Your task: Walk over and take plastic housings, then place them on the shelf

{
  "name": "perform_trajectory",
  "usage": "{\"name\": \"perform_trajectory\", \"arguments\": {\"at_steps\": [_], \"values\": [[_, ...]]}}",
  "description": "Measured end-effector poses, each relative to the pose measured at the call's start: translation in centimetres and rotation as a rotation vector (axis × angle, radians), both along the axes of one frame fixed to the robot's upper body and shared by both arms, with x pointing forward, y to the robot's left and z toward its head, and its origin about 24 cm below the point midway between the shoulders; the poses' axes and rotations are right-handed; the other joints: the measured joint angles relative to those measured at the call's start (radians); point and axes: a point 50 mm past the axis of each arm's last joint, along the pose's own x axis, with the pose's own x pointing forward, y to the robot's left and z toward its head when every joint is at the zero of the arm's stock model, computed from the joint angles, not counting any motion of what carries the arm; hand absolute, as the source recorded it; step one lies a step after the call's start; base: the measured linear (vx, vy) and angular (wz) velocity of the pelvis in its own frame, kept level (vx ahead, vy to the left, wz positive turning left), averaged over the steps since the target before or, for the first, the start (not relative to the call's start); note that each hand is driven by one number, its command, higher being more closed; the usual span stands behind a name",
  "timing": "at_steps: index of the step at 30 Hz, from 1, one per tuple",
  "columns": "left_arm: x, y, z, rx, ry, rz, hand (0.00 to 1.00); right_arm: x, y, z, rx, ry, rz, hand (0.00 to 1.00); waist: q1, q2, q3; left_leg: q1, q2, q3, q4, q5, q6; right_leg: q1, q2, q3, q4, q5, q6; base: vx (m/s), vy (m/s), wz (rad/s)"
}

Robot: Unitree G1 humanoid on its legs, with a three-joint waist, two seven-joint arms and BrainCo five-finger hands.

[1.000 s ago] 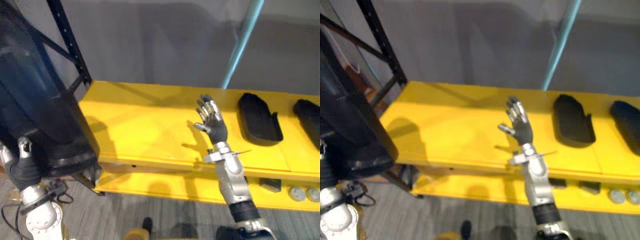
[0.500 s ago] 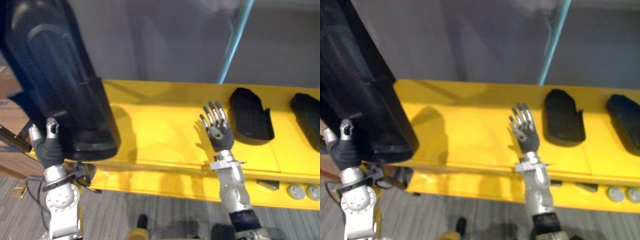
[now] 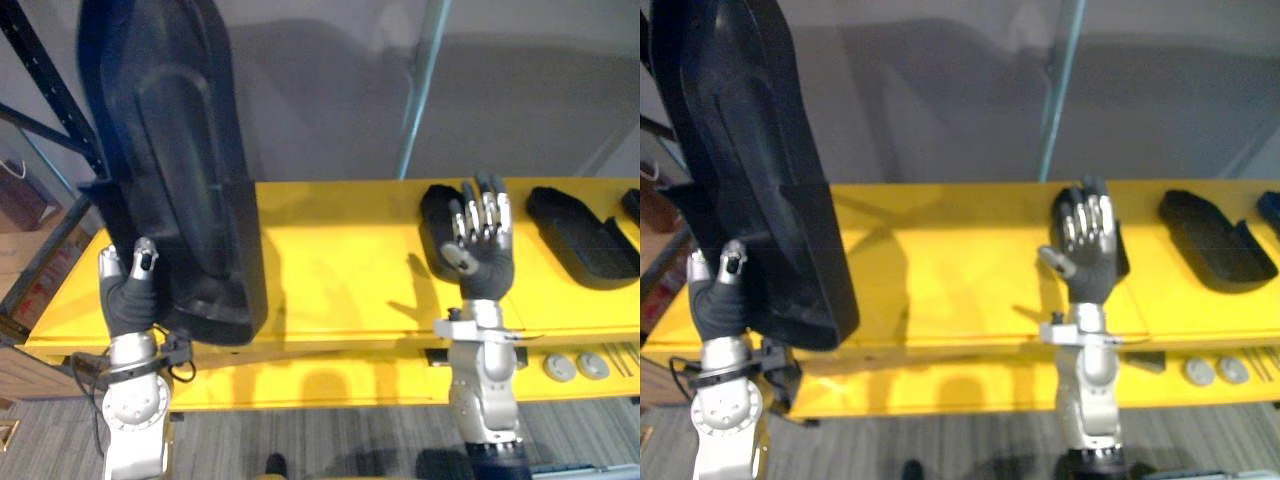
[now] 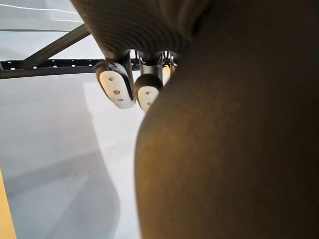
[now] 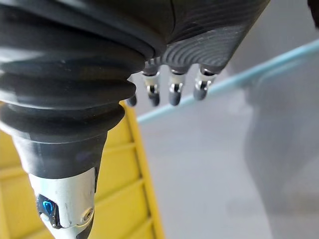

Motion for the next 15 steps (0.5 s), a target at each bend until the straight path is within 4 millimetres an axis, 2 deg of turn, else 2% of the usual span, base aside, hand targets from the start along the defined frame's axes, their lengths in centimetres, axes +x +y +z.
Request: {"name": "perform_trajectory", "arguments": {"at_steps": [2,6,9,11,13,14,15], "values": [[0.0,0.3,-0.3,-0.042,0.01,0.027,1.0,-1.0,-2.2,0.5,0.009,-0.016,-0.114,0.0,-0.007,-0.001,0.006,-0.006,-0.002,0.003,-0.001,0.004,0.003,-0.008,-0.003,0.003,0.005,0.001,0.002,-0.06,0.028,-0.05],[0.6,0.4,-0.7,-0.087,0.064,0.047,1.0,-2.2,-5.2,1.2,0.024,-0.039,-0.273,0.0,-0.019,-0.02,0.026,-0.043,0.005,0.023,-0.002,-0.002,0.006,-0.026,0.001,-0.004,-0.018,0.001,0.006,-0.1,0.014,0.07],[1.3,0.2,-1.5,-0.121,0.155,0.024,1.0,-3.1,-6.1,2.7,0.014,-0.103,-0.336,0.0,-0.028,-0.028,0.041,-0.056,0.008,0.043,-0.002,0.001,0.01,-0.028,-0.001,-0.021,-0.039,0.002,0.007,0.0,0.002,0.19],[1.7,-0.3,-2.2,-0.136,0.213,0.002,1.0,-3.1,-6.2,3.0,0.001,-0.108,-0.333,0.0,-0.027,-0.032,0.042,-0.055,0.005,0.053,-0.001,0.009,0.015,-0.026,-0.007,-0.022,-0.036,0.006,0.011,0.04,0.012,0.05],[2.8,-1.0,-2.9,-0.151,0.262,-0.031,1.0,-3.0,-6.2,3.1,-0.007,-0.108,-0.331,0.0,-0.025,-0.032,0.042,-0.057,-0.002,0.056,-0.001,0.01,0.015,-0.026,-0.013,-0.022,-0.035,0.01,0.014,0.13,-0.01,0.0],[7.0,-3.4,-3.3,-0.151,0.385,-0.124,1.0,-2.1,-6.2,3.7,-0.068,-0.103,-0.32,0.0,-0.059,-0.026,0.043,-0.046,-0.001,0.085,0.0,0.025,0.016,-0.022,-0.015,-0.019,-0.029,0.024,0.011,0.15,-0.044,-0.14],[7.1,-3.4,-3.3,-0.152,0.389,-0.124,1.0,-2.0,-6.3,3.6,-0.071,-0.096,-0.322,0.0,-0.063,-0.023,0.045,-0.046,0.001,0.085,-0.001,0.025,0.015,-0.024,-0.013,-0.018,-0.028,0.024,0.01,0.12,-0.047,-0.14]]}}
